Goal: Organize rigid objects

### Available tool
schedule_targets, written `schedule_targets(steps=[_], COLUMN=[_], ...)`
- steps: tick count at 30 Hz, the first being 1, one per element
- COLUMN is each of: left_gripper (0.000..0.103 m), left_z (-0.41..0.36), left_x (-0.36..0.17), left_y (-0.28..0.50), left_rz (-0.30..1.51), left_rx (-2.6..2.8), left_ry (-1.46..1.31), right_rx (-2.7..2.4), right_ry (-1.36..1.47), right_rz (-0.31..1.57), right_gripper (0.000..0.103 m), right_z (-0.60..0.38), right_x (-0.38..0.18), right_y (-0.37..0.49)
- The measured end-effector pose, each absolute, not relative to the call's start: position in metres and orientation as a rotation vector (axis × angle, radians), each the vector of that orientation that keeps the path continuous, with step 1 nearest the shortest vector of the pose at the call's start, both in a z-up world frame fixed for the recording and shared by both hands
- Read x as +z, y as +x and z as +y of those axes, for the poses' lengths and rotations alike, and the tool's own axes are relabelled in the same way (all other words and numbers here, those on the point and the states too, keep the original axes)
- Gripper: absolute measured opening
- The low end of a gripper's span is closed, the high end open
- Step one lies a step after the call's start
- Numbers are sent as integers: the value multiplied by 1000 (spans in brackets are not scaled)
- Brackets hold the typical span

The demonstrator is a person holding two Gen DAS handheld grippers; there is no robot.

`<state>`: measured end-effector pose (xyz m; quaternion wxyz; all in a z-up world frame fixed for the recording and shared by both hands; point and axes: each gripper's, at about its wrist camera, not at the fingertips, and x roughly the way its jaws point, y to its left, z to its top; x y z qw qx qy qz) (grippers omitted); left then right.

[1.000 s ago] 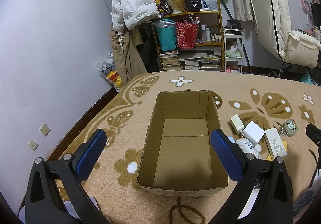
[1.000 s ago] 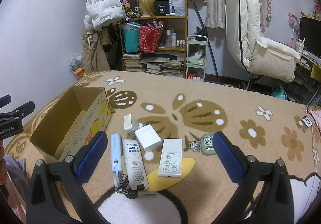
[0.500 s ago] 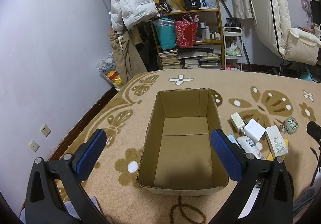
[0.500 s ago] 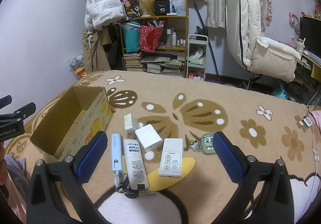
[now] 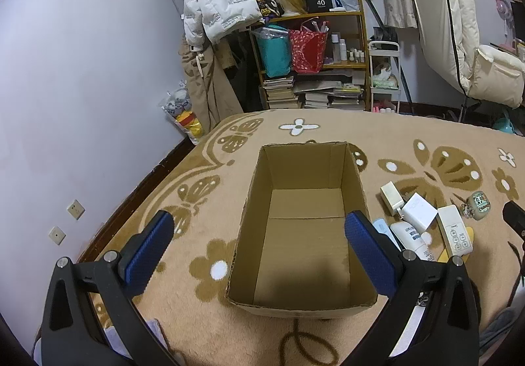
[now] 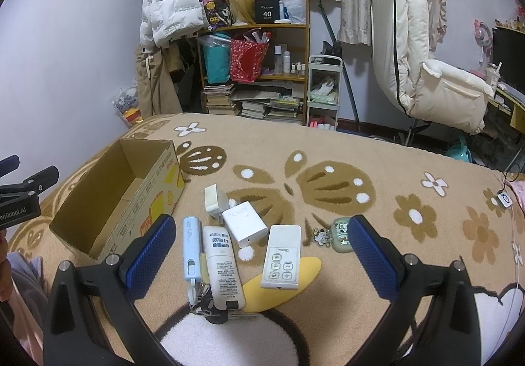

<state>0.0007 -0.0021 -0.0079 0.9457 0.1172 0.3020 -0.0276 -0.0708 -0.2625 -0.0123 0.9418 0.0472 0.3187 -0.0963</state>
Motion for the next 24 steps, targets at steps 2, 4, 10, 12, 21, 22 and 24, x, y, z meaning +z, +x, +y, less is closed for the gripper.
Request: schedule_targets(steps=[2,4,10,12,21,22,24], left_gripper=[103,103,103,103,103,103,103], left_z=[-1,0,1,2,6,5,5], left_x=[-5,-2,3,4,4,3,-1], left_y=[3,8,33,40,77,82,90], left_rz=[604,604,646,663,762,777,812], left_rx=[-56,-59,-51,-43,-37,-40,-50], left_ry=[244,242,230,223,225,233,245], right_rx=[-190,-181,-184,-190,-198,-197,-199], right_ry=[104,118,142,144,152,156,157], right_rz=[656,658,672,678,720,725,735], right_gripper=[103,103,103,103,103,103,103], right_z=[-262,-263,-272,-274,-281,-282,-283], right_x=[-15,-17,-20,-21,-29,-31,-34], right_y=[-70,-68,-53,-49,-25,-23,-17])
